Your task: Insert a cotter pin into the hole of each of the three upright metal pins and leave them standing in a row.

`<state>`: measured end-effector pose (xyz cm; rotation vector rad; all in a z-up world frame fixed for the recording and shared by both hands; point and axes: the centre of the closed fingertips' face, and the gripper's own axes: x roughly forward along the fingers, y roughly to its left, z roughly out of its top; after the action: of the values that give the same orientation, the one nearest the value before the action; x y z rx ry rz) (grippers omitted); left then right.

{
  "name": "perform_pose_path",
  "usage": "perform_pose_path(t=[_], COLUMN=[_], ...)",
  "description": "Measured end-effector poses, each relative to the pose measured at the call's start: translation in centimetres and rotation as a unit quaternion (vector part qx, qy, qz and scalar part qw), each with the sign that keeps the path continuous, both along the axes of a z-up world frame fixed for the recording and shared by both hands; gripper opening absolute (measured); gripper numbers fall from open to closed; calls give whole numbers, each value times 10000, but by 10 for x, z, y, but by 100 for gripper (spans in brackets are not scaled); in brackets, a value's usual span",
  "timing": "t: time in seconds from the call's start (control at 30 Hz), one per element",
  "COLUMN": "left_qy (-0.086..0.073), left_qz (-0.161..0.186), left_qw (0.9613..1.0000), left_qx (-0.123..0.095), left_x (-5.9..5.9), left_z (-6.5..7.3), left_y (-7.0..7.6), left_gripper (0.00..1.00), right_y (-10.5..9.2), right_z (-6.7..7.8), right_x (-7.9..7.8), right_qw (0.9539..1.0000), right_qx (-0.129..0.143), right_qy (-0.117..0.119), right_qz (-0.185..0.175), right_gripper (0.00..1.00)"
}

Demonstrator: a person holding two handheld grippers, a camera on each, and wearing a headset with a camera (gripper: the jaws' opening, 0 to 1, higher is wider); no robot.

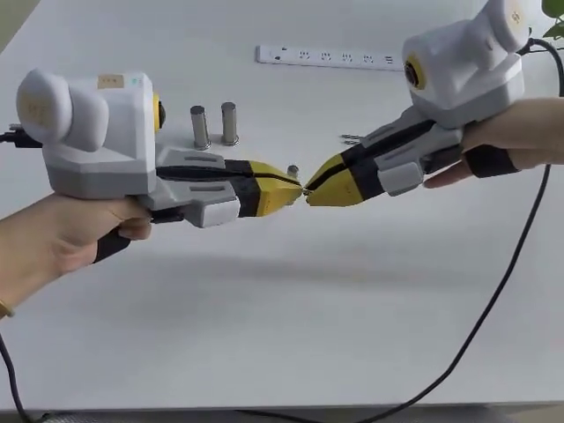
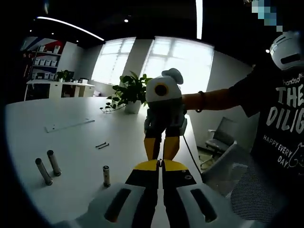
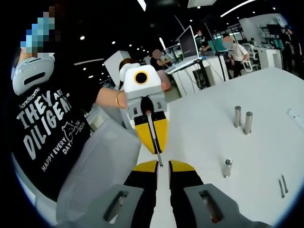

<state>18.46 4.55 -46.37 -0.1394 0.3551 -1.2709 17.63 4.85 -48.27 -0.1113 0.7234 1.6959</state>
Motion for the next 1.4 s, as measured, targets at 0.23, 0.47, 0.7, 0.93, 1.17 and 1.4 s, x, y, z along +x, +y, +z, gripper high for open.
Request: perform_pose_path(t=[0.23, 0.47, 0.7, 0.93, 1.17, 1.4], left_qy=[12, 60, 49, 25, -179, -426], left_qz=[-16, -38, -63, -44, 214, 485], left_qw=[10000, 9999, 9999, 10000, 9991, 9957], left_qx=[-39, -82, -61, 6, 304, 658], left_x=[1, 1, 1, 1, 13, 25], left_z=[0, 0, -1, -4, -13, -25], left_y=[0, 2, 3, 4, 9, 18], left_gripper=[0, 0, 0, 0, 8, 14], right_y=[0, 0, 1, 1, -3, -14], right_z=[1, 4, 3, 0, -7, -17], right_x=[-3, -3, -5, -4, 4, 18], right_qw=[10000, 9998, 9991, 9977, 9950, 9911], right_qx=[26, 19, -118, -225, -446, -729], right_qy=[1, -119, -299, -547, -820, -1094], right_qz=[94, 158, 273, 345, 346, 206], right_gripper=[0, 0, 0, 0, 0, 0])
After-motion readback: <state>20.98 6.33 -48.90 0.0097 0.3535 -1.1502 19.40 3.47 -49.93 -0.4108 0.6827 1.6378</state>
